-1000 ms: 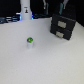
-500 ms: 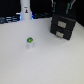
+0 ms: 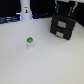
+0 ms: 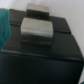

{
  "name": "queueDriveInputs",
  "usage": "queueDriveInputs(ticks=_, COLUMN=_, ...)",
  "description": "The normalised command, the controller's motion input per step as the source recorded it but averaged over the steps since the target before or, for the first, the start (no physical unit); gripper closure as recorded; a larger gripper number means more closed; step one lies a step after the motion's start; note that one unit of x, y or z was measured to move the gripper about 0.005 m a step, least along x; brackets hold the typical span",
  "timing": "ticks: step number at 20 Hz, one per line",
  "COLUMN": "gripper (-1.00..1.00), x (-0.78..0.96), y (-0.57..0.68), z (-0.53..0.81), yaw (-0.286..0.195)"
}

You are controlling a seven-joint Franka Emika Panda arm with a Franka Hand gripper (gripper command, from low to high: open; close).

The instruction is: Open the kcup holder, insert the kcup into the holder, and close the kcup holder

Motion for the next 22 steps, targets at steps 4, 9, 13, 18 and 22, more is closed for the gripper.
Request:
queueDriveInputs(ticks=4, gripper=-1.0, x=-0.13, y=0.36, z=-0.31, yaw=-0.152)
queueDriveInputs(ticks=9, gripper=-1.0, x=-0.21, y=0.26, z=-0.39, yaw=-0.118)
queueDriveInputs(ticks=13, gripper=-1.0, x=-0.27, y=0.14, z=-0.43, yaw=-0.05)
queueDriveInputs(ticks=18, gripper=-1.0, x=-0.31, y=0.04, z=-0.44, yaw=0.011)
queueDriveInputs(ticks=22, gripper=-1.0, x=-0.3, y=0.01, z=-0.42, yaw=0.03)
